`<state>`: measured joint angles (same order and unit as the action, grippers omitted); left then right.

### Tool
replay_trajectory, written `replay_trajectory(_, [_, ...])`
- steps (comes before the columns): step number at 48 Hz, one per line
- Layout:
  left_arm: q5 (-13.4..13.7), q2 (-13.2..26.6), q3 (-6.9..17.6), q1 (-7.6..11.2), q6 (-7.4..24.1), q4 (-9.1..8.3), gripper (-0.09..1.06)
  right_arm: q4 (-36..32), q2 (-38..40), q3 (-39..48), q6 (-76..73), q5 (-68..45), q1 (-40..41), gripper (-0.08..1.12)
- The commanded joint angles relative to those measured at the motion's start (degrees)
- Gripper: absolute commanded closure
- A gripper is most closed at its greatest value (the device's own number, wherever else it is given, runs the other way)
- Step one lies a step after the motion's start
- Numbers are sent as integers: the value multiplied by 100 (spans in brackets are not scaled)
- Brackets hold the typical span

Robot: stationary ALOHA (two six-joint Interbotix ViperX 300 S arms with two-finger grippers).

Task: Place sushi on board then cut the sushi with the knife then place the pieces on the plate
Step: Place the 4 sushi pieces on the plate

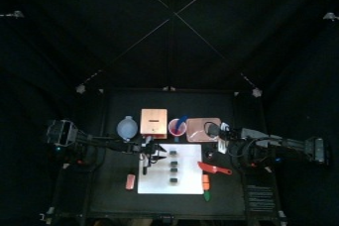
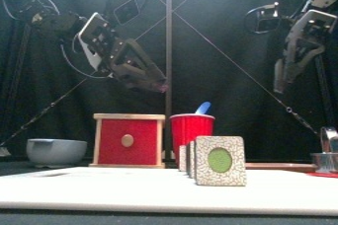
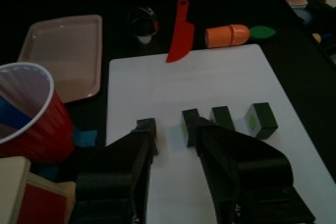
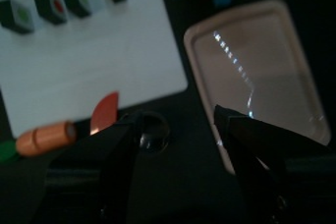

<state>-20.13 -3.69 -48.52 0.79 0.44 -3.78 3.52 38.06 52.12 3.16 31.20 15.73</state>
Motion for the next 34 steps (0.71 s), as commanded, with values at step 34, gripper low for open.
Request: replay_trajectory(34, [35, -264, -396, -642, -9, -527, 24, 255, -3234, -1336, 9, -2452, -1415, 14])
